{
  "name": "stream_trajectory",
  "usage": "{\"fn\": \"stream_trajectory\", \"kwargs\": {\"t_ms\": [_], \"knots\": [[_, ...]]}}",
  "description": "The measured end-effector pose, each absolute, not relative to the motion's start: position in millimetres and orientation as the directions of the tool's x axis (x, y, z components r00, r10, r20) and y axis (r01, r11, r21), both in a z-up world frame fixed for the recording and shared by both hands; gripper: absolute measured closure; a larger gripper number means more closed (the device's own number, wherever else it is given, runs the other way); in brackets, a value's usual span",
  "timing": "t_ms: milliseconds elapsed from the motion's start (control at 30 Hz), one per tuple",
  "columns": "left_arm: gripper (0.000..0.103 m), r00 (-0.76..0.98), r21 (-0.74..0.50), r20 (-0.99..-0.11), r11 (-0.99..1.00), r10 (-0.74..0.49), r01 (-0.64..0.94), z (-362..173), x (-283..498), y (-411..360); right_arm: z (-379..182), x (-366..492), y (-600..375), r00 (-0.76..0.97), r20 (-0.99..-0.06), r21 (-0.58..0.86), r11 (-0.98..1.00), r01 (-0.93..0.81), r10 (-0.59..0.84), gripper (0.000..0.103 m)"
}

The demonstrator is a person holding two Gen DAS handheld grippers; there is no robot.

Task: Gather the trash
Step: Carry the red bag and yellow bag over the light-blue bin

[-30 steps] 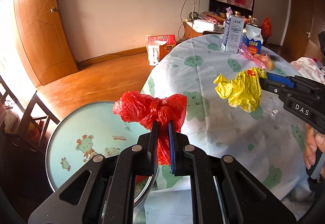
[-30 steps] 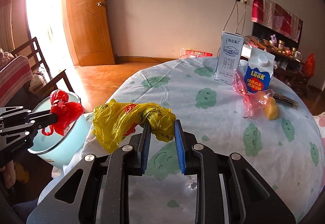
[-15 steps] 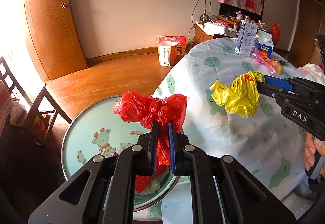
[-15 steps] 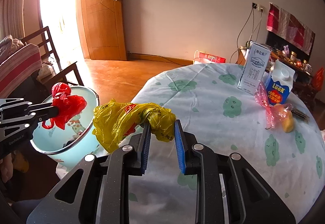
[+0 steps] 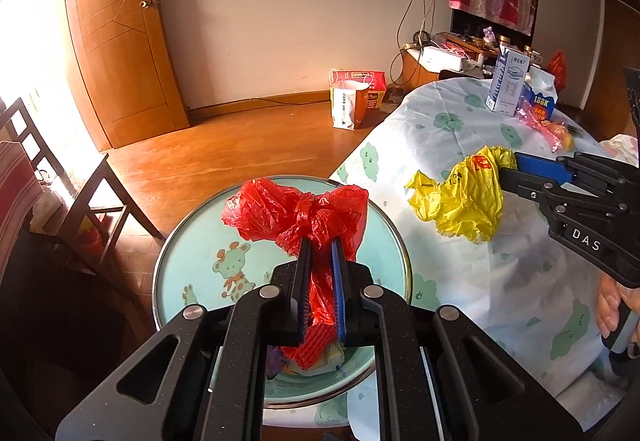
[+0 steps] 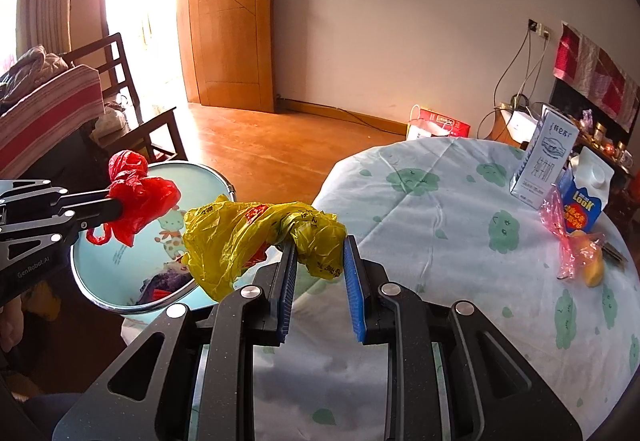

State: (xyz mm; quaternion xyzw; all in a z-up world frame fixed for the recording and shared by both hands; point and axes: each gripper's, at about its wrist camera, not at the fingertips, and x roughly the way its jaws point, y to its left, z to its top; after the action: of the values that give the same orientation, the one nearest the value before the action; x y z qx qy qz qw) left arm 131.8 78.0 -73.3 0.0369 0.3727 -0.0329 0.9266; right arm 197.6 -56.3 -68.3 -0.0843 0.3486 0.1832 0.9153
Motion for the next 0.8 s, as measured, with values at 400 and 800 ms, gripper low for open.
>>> {"fn": "stream_trajectory", "kwargs": {"t_ms": [400,800], "knots": [[0.094,0.721,0.039,-0.693,0.998,-0.008,0.049,-75,125,101,-73,201,-31,0.670,-0.679,-0.038,0.896,-0.442,0.301,0.079],[0.094,0.717,0.031,-0.697,0.999,0.017,0.007,-78,119,124,-77,201,-11,0.657,-0.684,-0.049,0.879,-0.474,0.316,0.079]]}}
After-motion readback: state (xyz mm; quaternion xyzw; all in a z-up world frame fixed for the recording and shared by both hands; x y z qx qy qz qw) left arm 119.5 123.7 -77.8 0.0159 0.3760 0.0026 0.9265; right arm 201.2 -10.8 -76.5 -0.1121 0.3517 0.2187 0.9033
